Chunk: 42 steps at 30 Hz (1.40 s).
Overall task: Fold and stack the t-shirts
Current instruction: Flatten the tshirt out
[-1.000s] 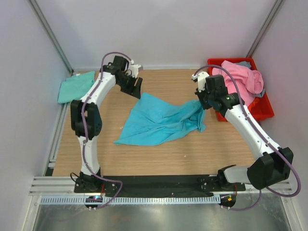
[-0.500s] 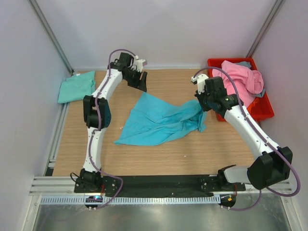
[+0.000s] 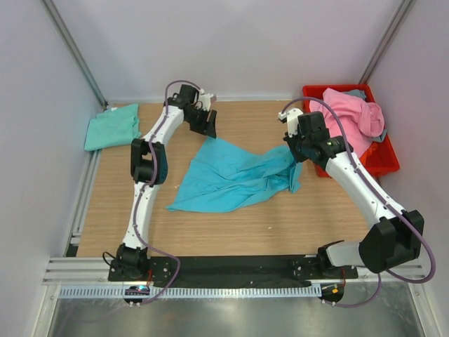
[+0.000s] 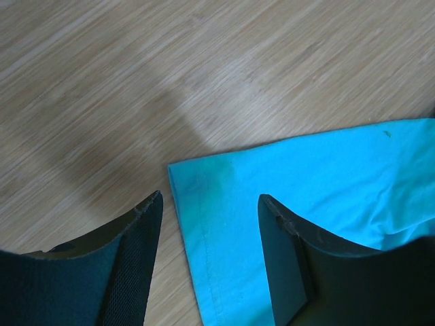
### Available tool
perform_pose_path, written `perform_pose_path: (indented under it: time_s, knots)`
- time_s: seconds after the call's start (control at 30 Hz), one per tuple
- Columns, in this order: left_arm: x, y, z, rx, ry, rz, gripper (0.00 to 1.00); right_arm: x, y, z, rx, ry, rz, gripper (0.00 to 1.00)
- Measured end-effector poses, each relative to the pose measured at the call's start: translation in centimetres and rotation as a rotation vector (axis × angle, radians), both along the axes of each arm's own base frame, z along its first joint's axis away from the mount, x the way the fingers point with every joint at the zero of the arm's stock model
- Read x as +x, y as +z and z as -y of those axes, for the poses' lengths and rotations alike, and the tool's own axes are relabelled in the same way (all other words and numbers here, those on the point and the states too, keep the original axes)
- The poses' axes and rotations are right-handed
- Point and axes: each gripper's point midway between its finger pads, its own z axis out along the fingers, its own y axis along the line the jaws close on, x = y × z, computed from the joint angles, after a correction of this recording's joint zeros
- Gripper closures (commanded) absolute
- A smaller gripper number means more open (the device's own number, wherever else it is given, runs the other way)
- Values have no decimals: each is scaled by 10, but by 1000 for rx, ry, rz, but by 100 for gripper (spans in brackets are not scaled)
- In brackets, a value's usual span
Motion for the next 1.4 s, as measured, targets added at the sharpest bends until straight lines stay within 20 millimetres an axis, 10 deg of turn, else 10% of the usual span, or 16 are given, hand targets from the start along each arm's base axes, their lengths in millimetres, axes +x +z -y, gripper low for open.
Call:
perform_pose_path:
  time_s: [1.0,1.4]
  knots:
    - [12,-15,3,-25,8,11,59,1,-12,6,-8,-16,-27,99]
    - [5,-21,6,-51,5,-30,100,1,-15,7,-8,-19,-28,99]
